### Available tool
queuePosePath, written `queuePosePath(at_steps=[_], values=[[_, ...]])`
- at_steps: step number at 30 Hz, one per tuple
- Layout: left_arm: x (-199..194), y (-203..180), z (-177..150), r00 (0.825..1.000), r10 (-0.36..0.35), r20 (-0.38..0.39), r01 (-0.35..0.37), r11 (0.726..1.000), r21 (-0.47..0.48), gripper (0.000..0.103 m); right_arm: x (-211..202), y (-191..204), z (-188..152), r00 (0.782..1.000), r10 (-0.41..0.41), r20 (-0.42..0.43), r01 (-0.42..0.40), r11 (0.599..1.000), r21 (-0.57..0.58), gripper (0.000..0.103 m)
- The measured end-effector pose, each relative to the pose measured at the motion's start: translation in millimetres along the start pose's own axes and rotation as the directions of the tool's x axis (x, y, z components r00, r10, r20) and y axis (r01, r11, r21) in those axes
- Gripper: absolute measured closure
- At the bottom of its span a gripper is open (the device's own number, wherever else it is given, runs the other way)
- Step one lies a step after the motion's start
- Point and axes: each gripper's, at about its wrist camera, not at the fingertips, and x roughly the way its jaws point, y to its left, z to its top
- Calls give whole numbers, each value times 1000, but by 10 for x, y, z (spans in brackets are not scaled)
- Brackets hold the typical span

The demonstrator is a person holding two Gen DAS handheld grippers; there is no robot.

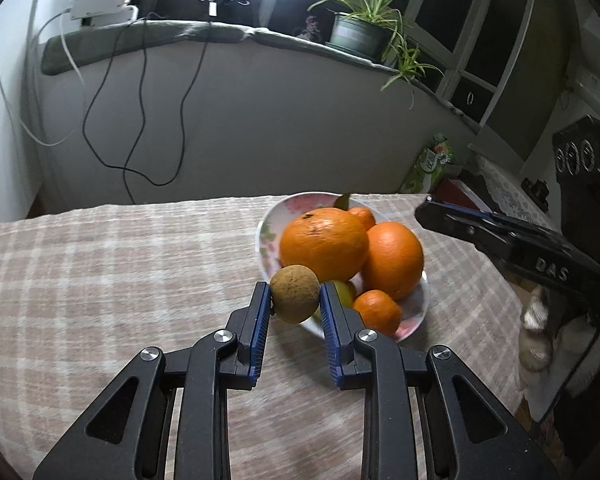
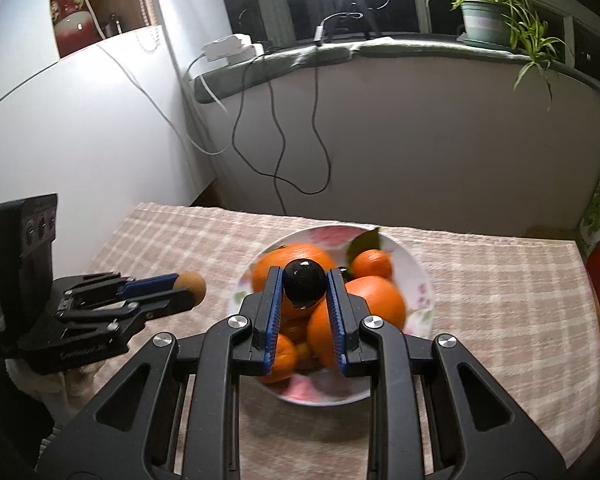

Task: Organize fruits
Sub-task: 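Carry both fruits onto the plate and open both tools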

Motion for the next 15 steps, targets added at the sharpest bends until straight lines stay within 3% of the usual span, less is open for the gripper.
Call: queuePosePath(at_steps=[15], values=[[267, -485, 82, 1000, -18, -21, 19, 996, 89, 79, 253, -287, 79, 999, 9, -42, -8, 1000, 28, 80]])
